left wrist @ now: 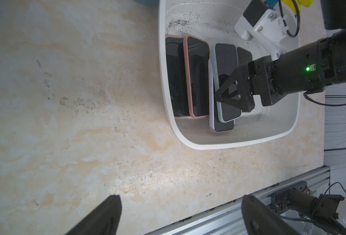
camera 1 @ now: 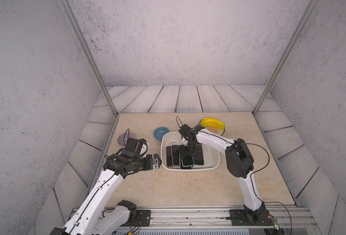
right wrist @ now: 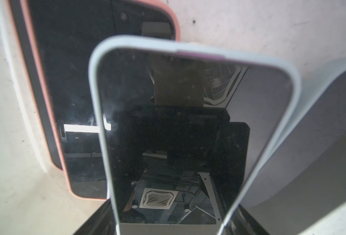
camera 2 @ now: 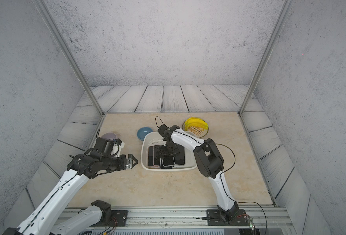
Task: Take the phone out of the storage box
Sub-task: Pick up the phone from the storage box.
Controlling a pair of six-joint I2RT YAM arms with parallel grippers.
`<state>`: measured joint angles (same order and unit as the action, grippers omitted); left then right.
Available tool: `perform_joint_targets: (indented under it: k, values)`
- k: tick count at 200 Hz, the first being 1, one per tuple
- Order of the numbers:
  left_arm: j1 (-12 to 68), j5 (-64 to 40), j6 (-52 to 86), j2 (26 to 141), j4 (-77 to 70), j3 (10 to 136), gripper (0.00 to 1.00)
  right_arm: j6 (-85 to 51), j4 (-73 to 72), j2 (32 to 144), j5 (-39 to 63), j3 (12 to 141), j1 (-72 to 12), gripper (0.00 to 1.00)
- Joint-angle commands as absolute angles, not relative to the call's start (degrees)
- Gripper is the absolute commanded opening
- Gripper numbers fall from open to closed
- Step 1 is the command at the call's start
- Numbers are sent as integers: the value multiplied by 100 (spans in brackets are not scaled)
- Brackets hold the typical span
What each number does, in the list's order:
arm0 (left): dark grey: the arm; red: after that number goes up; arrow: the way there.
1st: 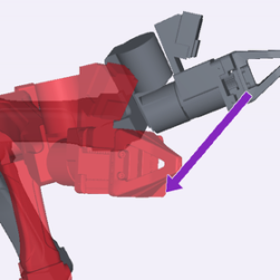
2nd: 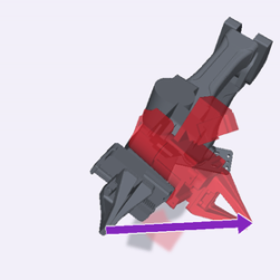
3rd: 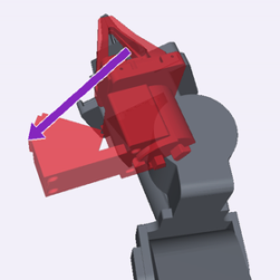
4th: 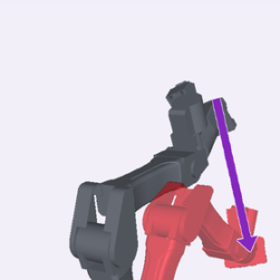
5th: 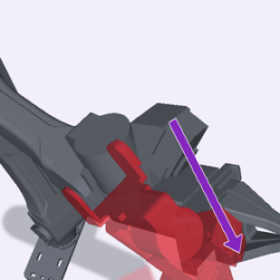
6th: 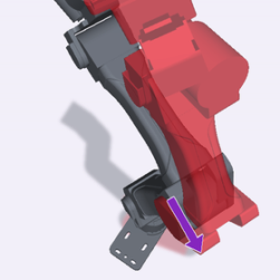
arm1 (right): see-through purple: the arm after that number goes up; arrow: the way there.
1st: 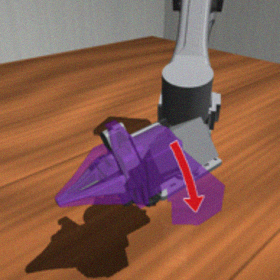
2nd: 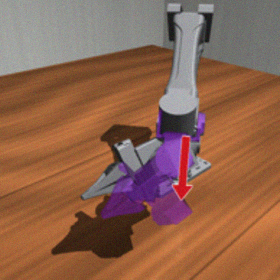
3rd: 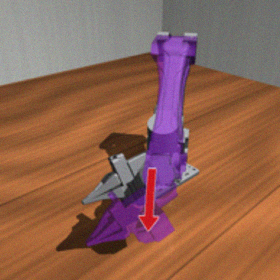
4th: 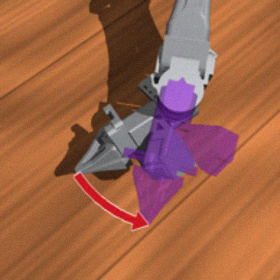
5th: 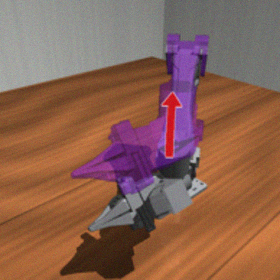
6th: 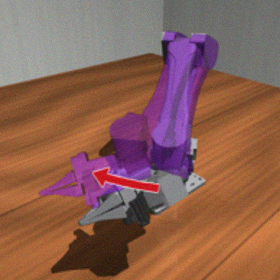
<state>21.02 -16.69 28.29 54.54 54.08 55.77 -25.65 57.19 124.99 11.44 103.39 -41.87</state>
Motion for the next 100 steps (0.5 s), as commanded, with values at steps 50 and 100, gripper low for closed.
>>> perform_joint_targets:
  k: [50, 100]
  values:
    - [2118, -1573, 2844, 5438, 5502, 5778, 99, -2445, 5694, 11877, 791, 10218, -4090, 72]
    - [2118, -1642, 2942, 5406, 5419, 5777, 99, -2391, 5764, 11461, 914, 10283, -3968, 72]
